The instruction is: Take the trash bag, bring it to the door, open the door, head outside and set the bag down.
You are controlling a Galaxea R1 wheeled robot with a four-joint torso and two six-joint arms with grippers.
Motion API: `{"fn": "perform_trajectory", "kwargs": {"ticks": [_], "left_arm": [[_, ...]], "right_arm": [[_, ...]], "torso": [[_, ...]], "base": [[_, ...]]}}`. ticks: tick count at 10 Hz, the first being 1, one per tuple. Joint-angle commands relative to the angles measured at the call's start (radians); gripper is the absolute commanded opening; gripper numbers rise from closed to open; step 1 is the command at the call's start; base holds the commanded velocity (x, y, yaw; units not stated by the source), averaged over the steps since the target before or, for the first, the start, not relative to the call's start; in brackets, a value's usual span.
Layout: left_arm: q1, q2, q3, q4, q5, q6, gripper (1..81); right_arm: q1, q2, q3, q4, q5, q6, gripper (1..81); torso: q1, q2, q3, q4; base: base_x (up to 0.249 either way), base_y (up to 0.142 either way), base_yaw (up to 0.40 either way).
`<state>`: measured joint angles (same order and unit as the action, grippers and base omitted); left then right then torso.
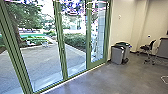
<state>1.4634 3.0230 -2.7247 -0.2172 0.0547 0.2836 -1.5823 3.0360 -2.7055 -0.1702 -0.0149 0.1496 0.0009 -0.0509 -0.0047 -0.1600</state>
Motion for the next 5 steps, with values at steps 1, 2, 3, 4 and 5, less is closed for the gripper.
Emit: {"fn": "perform_trajectory", "kwargs": {"ticks": [1, 2, 3, 4, 5], "left_arm": [[-0.064, 0.001, 0.0, 0.006, 0.054, 0.003, 1.0], [-0.064, 0.001, 0.0, 0.006, 0.054, 0.003, 1.0], [-0.064, 0.001, 0.002, 0.006, 0.054, 0.003, 1.0], [-0.064, 0.001, 0.002, 0.006, 0.054, 0.003, 1.0], [-0.064, 0.001, 0.002, 0.007, 0.054, 0.003, 1.0]], "right_arm": [[0.043, 0.003, 0.001, -0.014, -0.046, -0.004, 81.1], [0.043, 0.004, 0.001, -0.014, -0.046, -0.004, 81.1], [0.043, 0.005, 0.001, -0.014, -0.046, -0.004, 81.1], [0.043, 0.003, 0.001, -0.014, -0.046, -0.004, 81.1], [0.043, 0.003, 0.001, -0.014, -0.046, -0.004, 81.1]], "torso": [[0.0, 0.0, 0.0, 0.0], [0.0, 0.0, 0.0, 0.0], [0.0, 0.0, 0.0, 0.0], [0.0, 0.0, 0.0, 0.0], [0.0, 0.0, 0.0, 0.0]], "base": [[0.136, -0.064, 0.0], [0.136, -0.064, 0.0], [0.135, -0.064, 0.0], [0.136, -0.064, 0.0], [0.136, -0.064, 0.0]]}}
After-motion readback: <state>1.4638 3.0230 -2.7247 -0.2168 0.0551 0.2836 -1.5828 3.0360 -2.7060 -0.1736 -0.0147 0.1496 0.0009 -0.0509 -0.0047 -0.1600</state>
